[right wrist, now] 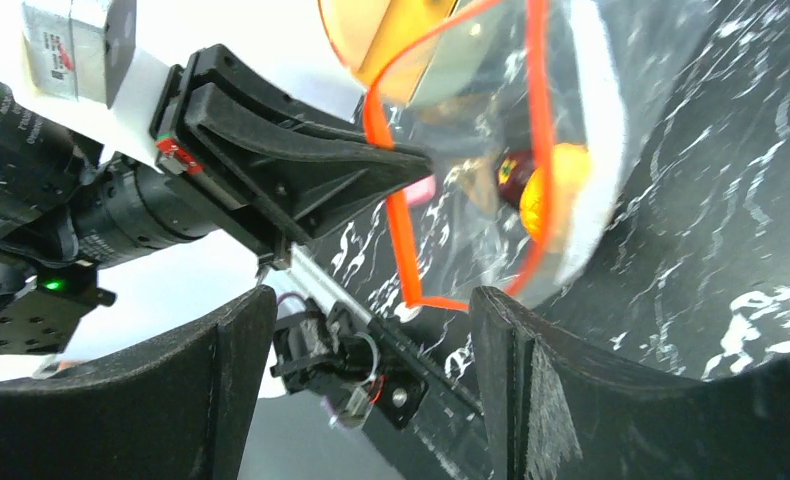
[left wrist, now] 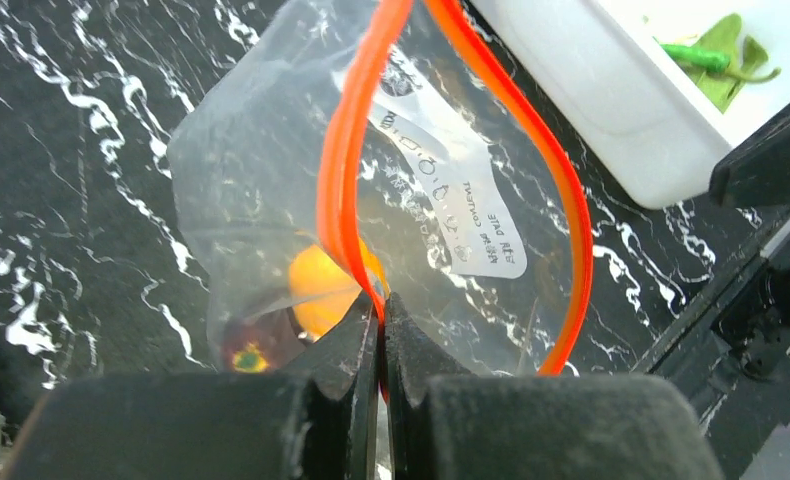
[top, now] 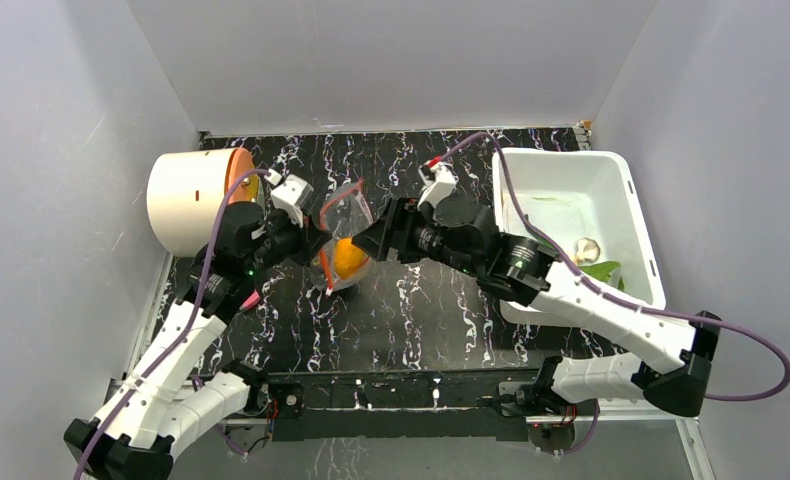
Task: Place the food in the zip-top bag and seal the zipper
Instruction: Pick up the fake vegetable from the bin.
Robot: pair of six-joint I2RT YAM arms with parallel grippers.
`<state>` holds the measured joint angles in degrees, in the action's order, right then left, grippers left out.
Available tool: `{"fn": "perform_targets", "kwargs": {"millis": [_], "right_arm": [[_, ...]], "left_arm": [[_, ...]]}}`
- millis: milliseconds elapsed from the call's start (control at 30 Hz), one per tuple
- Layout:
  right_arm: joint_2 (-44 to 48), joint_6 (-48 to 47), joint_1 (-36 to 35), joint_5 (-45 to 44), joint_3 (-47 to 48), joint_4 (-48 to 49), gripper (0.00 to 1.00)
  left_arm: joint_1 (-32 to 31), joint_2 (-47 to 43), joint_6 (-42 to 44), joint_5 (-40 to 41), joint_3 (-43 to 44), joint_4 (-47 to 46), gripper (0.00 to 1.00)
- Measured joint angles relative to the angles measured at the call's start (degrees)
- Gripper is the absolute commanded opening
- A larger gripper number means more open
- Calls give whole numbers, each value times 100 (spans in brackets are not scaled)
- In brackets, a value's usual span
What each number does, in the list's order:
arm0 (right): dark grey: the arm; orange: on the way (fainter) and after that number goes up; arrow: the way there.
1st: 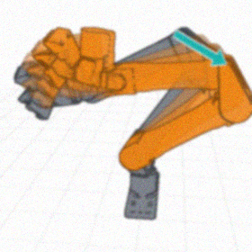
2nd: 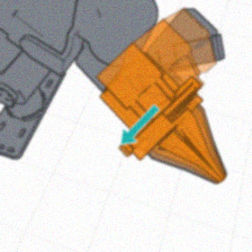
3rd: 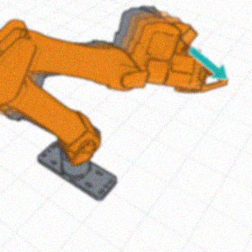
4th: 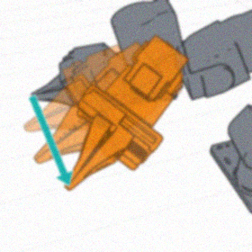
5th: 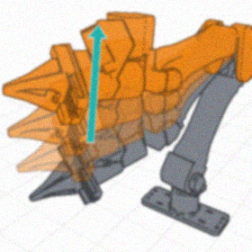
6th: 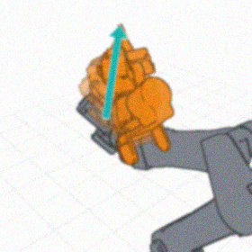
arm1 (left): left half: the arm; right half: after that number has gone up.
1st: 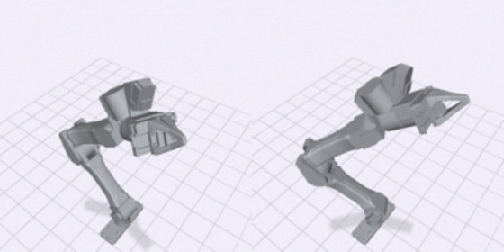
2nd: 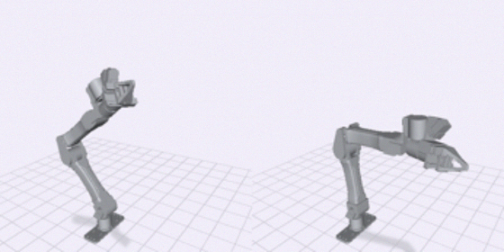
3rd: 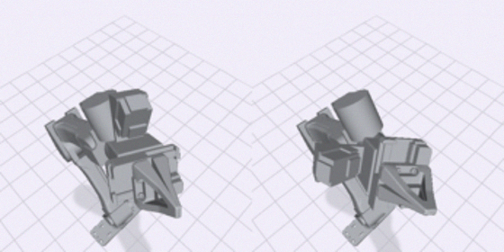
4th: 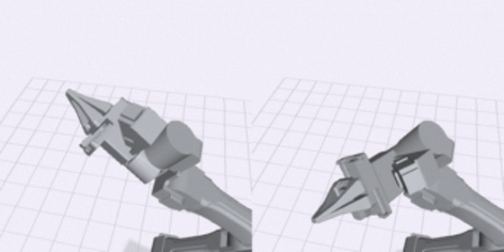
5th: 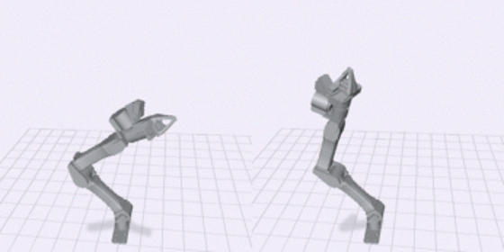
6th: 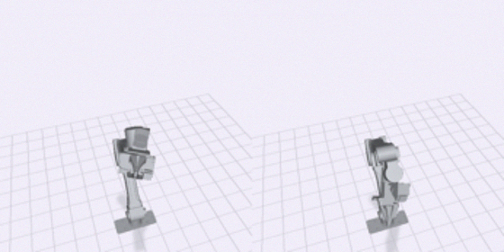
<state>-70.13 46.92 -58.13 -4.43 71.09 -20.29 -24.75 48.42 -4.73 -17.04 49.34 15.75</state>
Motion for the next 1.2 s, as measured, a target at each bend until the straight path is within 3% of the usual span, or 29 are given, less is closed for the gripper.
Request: {"fn": "perform_targets", "kwargs": {"millis": [233,500,867,1033,1200], "right_arm": [[367,-761,-4,-1449,337,-632,69],[343,-1779,208,-3270,920,-1270,68],[50,-2184,2608,-3062,933,-1611,66],[-256,-2389,3156,-3320,881,-1829,55],[-328,-2726,4022,-3235,542,-1784,51]], "left_arm": [[0,151,59,105,544,149,0],[0,22,-44,7,2,26,0],[0,-269,-26,-155,-918,-511,0],[0,-275,-7,-225,-1001,-595,0],[0,-275,4,-304,-1001,-669,0]]}}
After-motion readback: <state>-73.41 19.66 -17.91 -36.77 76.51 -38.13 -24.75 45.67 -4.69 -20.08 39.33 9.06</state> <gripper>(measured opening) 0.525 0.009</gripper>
